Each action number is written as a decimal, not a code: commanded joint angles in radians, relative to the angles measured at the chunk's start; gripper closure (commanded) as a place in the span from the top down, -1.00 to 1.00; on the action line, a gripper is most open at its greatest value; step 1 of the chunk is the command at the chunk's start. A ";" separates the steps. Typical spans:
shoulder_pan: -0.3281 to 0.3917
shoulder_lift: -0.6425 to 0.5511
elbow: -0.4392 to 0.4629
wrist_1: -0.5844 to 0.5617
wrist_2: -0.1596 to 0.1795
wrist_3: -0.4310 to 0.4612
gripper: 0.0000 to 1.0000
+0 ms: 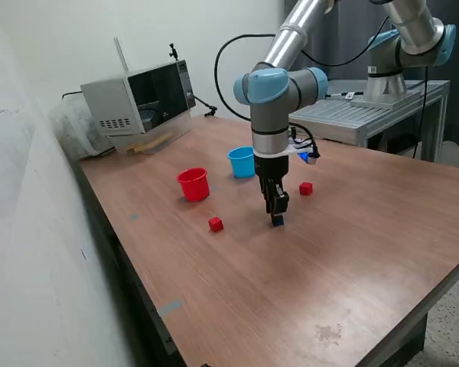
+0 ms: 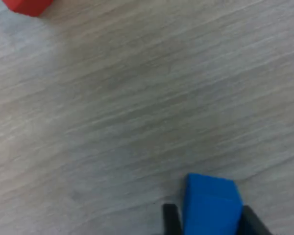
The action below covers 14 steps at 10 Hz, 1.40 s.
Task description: Place red objects in the red bin, and blue objects in the blue bin.
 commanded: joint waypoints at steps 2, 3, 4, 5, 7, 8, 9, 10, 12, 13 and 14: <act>0.009 -0.011 -0.025 0.015 0.010 -0.070 -1.00; 0.009 -0.037 -0.026 0.030 0.010 -0.071 -1.00; 0.011 -0.075 -0.021 0.055 0.010 -0.081 -1.00; 0.011 -0.132 -0.019 0.084 0.022 -0.100 -1.00; -0.005 -0.201 0.025 0.089 0.022 -0.125 -1.00; -0.027 -0.224 0.059 0.089 0.022 -0.139 -1.00; -0.084 -0.249 0.091 0.089 0.022 -0.148 -1.00; -0.136 -0.260 0.118 0.089 0.022 -0.151 -1.00; -0.230 -0.280 0.164 0.102 0.019 -0.169 -1.00; -0.276 -0.303 0.198 0.104 0.017 -0.173 -1.00; -0.307 -0.319 0.224 0.109 0.016 -0.173 -1.00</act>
